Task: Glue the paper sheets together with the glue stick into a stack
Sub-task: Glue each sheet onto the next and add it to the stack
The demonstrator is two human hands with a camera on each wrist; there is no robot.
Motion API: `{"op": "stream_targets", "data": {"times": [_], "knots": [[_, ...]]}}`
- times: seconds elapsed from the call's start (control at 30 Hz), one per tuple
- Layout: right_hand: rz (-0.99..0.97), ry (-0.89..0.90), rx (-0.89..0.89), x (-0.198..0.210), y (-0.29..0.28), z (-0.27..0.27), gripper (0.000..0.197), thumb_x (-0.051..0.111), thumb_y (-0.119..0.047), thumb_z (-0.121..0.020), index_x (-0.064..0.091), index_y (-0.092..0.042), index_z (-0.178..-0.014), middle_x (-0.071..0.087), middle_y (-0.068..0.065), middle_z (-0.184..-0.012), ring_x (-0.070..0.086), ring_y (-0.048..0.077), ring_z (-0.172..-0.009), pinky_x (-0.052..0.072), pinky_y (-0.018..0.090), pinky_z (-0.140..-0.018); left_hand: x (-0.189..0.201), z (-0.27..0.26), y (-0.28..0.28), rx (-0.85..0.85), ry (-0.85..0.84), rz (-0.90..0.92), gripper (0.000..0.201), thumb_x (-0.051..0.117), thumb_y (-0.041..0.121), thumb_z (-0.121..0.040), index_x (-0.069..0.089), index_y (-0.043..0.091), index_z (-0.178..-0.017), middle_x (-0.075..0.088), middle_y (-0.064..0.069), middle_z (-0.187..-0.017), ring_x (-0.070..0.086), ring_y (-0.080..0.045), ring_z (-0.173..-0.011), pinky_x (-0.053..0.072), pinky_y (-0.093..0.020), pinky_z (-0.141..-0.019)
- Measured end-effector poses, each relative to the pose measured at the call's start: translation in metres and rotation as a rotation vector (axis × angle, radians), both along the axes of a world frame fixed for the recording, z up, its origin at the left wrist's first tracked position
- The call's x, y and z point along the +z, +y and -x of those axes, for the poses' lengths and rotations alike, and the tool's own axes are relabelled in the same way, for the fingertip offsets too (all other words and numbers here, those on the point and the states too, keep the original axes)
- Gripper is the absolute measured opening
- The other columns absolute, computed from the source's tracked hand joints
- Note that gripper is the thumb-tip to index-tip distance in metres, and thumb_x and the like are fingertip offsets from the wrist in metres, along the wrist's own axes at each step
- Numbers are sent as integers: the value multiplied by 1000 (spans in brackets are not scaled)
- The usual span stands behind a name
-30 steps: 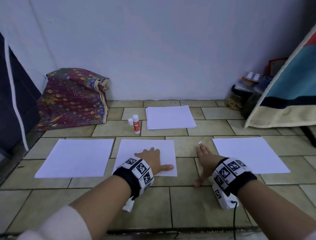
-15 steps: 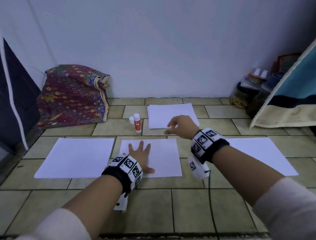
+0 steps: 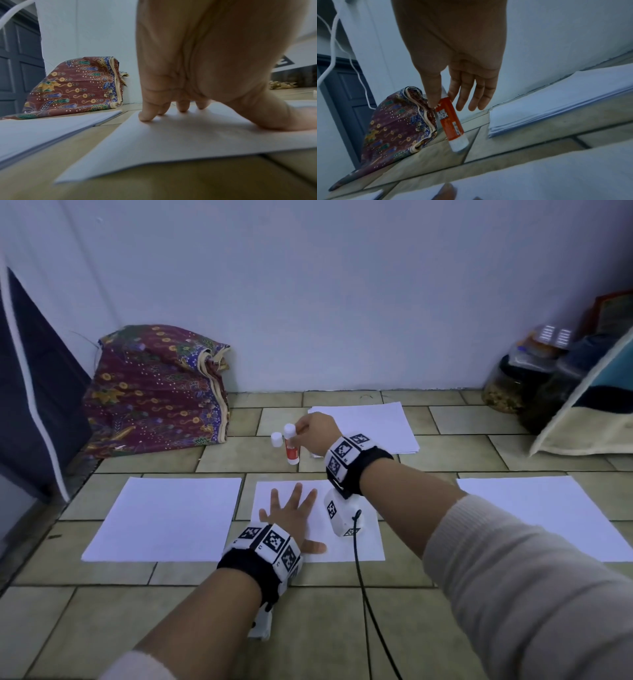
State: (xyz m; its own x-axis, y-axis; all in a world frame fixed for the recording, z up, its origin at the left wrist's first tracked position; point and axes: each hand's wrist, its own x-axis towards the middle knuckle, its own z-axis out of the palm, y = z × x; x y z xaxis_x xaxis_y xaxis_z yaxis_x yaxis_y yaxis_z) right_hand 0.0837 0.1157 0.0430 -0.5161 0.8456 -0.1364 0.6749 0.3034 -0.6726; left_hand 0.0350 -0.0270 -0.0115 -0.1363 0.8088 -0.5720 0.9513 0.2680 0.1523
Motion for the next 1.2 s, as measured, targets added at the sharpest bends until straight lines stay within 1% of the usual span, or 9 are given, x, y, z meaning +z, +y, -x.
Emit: {"op": "stream_targets", "data": {"times": [0.13, 0.2, 0.3, 0.43, 0.63, 0.73, 0.9, 1.03, 1.2], "knots": [[156, 254, -89, 13, -2, -29, 11, 57, -26, -92, 52, -21, -83, 57, 4, -87, 56, 22, -75, 40, 25, -57, 1, 0, -1, -26, 28, 3, 109, 65, 60, -79, -11, 33, -152, -20, 3, -160, -15, -38, -145, 9, -62, -113], [320, 309, -88, 21, -6, -52, 6, 58, -31, -93, 56, -26, -95, 58, 1, -86, 61, 23, -68, 48, 27, -57, 5, 0, 1, -62, 72, 32, 111, 63, 63, -79, -12, 30, -152, -19, 3, -160, -13, -40, -145, 15, -62, -113], [265, 129, -35, 23, -3, -88, 34, 72, -34, -83, 63, -23, -114, 62, 0, -77, 57, 15, -55, 47, 24, -52, 15, -3, 5, -115, 143, -29, 110, 68, 64, -74, 4, 24, -153, 3, -5, -159, 13, -37, -142, 37, -54, -104], [117, -40, -137, 20, 4, -114, 34, 84, -22, -70, 59, -14, -92, 61, 0, -72, 55, 11, -53, 39, 18, -46, 22, -12, 10, -166, 297, -151, 101, 73, 70, -63, 33, 11, -134, 31, -8, -135, 31, -26, -127, 41, -40, -92], [133, 51, -162, 19, 0, -133, 22, 75, 1, -72, 63, -4, -90, 58, 6, -67, 49, 13, -49, 40, 19, -45, 20, -13, 24, -352, 89, -144, 107, 80, 48, -70, 15, 16, -150, -2, -1, -160, 10, -24, -144, 37, -49, -105], [89, 231, -232, 12, -6, -131, 23, 73, 4, -73, 65, 2, -95, 59, 6, -74, 48, 13, -52, 38, 15, -41, 18, -9, 31, -418, 147, -119, 113, 79, 52, -69, 11, 18, -152, -2, -1, -161, 5, -25, -146, 33, -52, -109], [45, 246, -187, -7, -13, -117, 22, 68, -10, -85, 51, -8, -99, 62, 13, -96, 62, 26, -74, 54, 31, -55, 21, -13, 40, -436, 152, -150, 107, 78, 56, -67, 25, 11, -147, 17, -7, -157, 19, -28, -142, 33, -46, -109], [-33, 191, -163, -16, -15, -110, 21, 65, -11, -87, 48, -11, -99, 63, 16, -100, 65, 34, -87, 56, 49, -77, 18, -18, 46, -371, 97, -132, 108, 75, 55, -73, 18, 7, -150, 8, -8, -161, 10, -26, -146, 27, -44, -114], [-33, 163, -137, -24, -15, -106, 18, 62, -7, -88, 48, -13, -98, 63, 9, -94, 63, 30, -86, 54, 47, -82, 14, -17, 43, -344, 81, -171, 109, 76, 55, -72, 16, 12, -151, 11, -5, -160, 12, -25, -145, 27, -41, -115]]}}
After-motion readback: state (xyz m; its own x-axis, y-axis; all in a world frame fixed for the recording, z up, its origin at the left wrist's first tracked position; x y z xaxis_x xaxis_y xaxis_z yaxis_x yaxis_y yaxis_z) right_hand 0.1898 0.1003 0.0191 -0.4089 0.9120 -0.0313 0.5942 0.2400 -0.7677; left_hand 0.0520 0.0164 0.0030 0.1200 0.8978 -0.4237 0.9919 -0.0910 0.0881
